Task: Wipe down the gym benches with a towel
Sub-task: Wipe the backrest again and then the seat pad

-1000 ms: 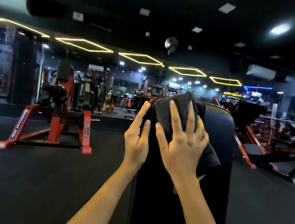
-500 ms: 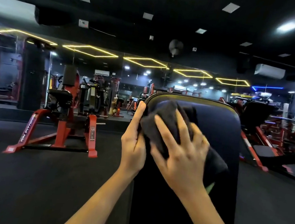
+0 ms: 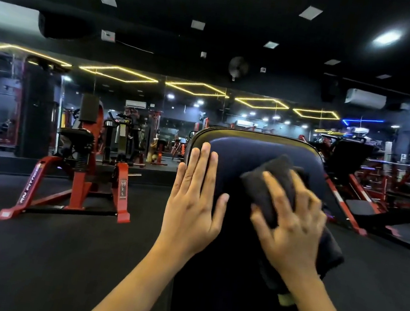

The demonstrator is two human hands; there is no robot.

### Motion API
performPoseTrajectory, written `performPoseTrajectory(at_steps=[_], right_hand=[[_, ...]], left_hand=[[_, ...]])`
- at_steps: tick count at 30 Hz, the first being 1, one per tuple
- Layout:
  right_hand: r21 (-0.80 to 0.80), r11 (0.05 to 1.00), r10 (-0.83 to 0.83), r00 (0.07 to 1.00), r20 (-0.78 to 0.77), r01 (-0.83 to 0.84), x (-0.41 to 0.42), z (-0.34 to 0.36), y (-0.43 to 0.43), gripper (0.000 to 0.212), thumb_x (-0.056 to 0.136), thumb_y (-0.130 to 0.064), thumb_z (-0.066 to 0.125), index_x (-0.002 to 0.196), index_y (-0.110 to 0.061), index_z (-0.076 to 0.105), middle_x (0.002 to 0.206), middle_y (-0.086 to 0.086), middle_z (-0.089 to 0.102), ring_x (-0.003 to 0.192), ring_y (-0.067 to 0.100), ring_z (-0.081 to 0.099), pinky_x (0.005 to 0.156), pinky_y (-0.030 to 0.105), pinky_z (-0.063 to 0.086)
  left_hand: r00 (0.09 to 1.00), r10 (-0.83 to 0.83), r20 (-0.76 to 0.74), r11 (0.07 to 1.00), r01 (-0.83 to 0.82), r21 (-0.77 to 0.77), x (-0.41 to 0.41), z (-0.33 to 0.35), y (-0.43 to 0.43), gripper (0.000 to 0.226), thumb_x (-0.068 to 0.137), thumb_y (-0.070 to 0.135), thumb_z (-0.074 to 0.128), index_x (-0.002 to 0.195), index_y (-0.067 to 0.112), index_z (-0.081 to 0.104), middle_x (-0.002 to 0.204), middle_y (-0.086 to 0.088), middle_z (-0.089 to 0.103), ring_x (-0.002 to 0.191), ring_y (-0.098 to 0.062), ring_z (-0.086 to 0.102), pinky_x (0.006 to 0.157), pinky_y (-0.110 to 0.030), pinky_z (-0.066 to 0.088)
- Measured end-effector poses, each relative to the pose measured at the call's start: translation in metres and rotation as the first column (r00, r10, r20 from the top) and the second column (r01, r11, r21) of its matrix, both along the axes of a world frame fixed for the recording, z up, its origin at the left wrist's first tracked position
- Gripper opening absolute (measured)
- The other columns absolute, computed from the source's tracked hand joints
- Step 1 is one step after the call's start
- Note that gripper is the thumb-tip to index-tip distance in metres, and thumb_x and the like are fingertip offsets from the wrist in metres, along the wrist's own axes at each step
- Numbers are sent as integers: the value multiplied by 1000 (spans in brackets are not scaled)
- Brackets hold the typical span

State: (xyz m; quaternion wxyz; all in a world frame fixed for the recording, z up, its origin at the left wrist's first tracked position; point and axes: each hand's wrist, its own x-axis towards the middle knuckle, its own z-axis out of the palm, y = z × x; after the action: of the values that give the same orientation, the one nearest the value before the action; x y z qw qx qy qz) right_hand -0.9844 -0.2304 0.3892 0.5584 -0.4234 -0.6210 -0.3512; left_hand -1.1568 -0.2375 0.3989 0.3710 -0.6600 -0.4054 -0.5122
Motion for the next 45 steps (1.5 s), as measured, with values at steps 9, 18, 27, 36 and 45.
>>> performPoseTrajectory(at_steps=[9,18,27,36,45], right_hand=[[24,999,25,999,44,-26,-12,25,1,57,85,-52,46,139,-37,41,145,7,38,117,38,43,91,51,36],[-169,979,25,880,-474,-118,36,48,18,53,91,-48,47,141,-34,38,148,11,31,127,41,34,100,61,30],[65,994,68,974,216,-84,34,-17,10,55,80,-51,53,133,-38,46,140,4,41,109,37,47,86,48,41],[-187,961,109,903,-416,-203,51,61,26,54,93,-46,49,144,-38,35,150,8,28,129,38,33,101,56,30],[82,992,71,971,228,-92,40,-34,9,55,81,-50,52,134,-38,44,139,5,40,108,36,45,85,49,43]], left_hand=[[1000,27,6,999,-27,40,2,1,2,65,92,33,39,146,-2,26,154,-15,18,145,-23,11,119,-33,5],[999,49,20,998,-50,41,6,-1,0,64,94,34,37,146,0,21,155,-11,14,145,-21,9,119,-31,2],[999,50,14,998,-51,44,5,-1,3,65,94,34,37,147,0,20,156,-14,16,146,-21,7,119,-37,8],[998,36,45,999,-38,37,7,-1,3,66,94,35,36,147,1,15,156,-10,13,145,-17,5,119,-33,5],[999,12,35,999,-13,38,7,-1,2,66,94,34,36,146,0,16,155,-12,15,145,-19,8,119,-30,4]])
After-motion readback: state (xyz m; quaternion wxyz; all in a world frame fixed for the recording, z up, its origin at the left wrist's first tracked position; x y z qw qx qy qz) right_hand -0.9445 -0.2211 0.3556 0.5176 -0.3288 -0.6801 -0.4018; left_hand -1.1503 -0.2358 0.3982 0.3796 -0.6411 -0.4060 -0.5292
